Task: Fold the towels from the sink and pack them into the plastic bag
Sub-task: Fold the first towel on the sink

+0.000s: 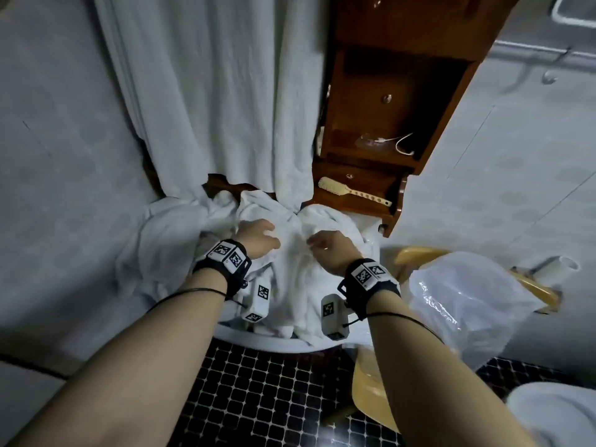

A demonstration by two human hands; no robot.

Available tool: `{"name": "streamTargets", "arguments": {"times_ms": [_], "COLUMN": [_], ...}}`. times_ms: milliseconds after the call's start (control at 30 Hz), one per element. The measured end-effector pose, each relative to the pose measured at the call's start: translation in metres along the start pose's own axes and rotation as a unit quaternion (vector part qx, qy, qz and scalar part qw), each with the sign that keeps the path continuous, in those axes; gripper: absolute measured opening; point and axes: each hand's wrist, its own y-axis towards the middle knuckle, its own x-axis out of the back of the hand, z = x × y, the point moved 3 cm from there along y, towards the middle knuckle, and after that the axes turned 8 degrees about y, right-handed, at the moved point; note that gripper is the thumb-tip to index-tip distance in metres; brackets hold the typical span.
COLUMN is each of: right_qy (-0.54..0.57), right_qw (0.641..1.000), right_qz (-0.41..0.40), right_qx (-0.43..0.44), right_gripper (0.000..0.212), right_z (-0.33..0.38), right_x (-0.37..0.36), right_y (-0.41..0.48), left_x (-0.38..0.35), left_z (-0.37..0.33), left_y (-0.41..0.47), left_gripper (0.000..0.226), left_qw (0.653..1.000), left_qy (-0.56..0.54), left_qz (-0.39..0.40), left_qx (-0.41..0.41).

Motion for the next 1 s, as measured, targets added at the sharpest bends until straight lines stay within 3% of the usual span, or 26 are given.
{"name": "streamTargets", "arguments": {"times_ms": [100, 167, 267, 333, 433, 567, 667, 800, 833, 933, 1000], "right_qy": [0.044, 0.051, 0.019, -0.023, -0.075, -0.109, -0.088, -0.160, -0.116, 0.076, 0.175], "right_qw": [0.998, 0.997, 0.998, 0.998, 0.997, 0.992, 0.993, 0.982, 0.987, 0.985, 0.970], "right_qz": [0.013, 0.006, -0.026, -0.025, -0.016, -0.043, -0.057, -0.062, -0.084, -0.148, -0.165], "right_qx": [-0.040, -0.062, -0.052, -0.047, -0.018, 0.035, 0.057, 0.078, 0.069, 0.035, 0.018], "right_gripper": [0.050, 0.068, 0.097, 0.104, 0.114, 0.131, 0.114, 0.023, 0.014, 0.030, 0.031], "right_z": [-0.006, -0.007, -0.001, 0.006, 0.022, 0.041, 0.053, 0.066, 0.067, 0.071, 0.085], "right_x": [-0.022, -0.038, -0.049, -0.060, -0.071, -0.077, -0.077, -0.063, -0.055, -0.030, -0.012], "right_y": [0.006, 0.008, 0.012, 0.010, 0.010, 0.019, 0.025, 0.026, 0.023, 0.008, -0.008], "left_x": [-0.011, -0.019, -0.009, 0.001, 0.015, 0.023, 0.032, 0.046, 0.047, 0.048, 0.046], "left_z": [0.036, 0.054, 0.061, 0.065, 0.054, 0.029, 0.014, 0.006, 0.007, 0.015, 0.013], "left_y": [0.018, 0.026, 0.024, 0.024, 0.012, -0.004, -0.016, -0.024, -0.023, -0.017, -0.016], "left_gripper": [0.114, 0.120, 0.083, 0.054, 0.038, 0.022, 0.026, 0.022, 0.016, 0.046, 0.062], "left_qw": [0.995, 0.993, 0.992, 0.993, 0.999, 0.991, 0.971, 0.959, 0.959, 0.969, 0.971], "left_qy": [0.002, -0.018, -0.062, -0.065, -0.039, -0.108, -0.149, -0.143, -0.157, -0.151, -0.073], "left_qz": [0.012, 0.009, -0.046, -0.045, -0.011, 0.026, 0.111, 0.104, 0.076, -0.023, -0.024], "left_qx": [0.103, 0.116, 0.105, 0.090, 0.028, -0.078, -0.150, -0.222, -0.223, -0.193, -0.225]}}
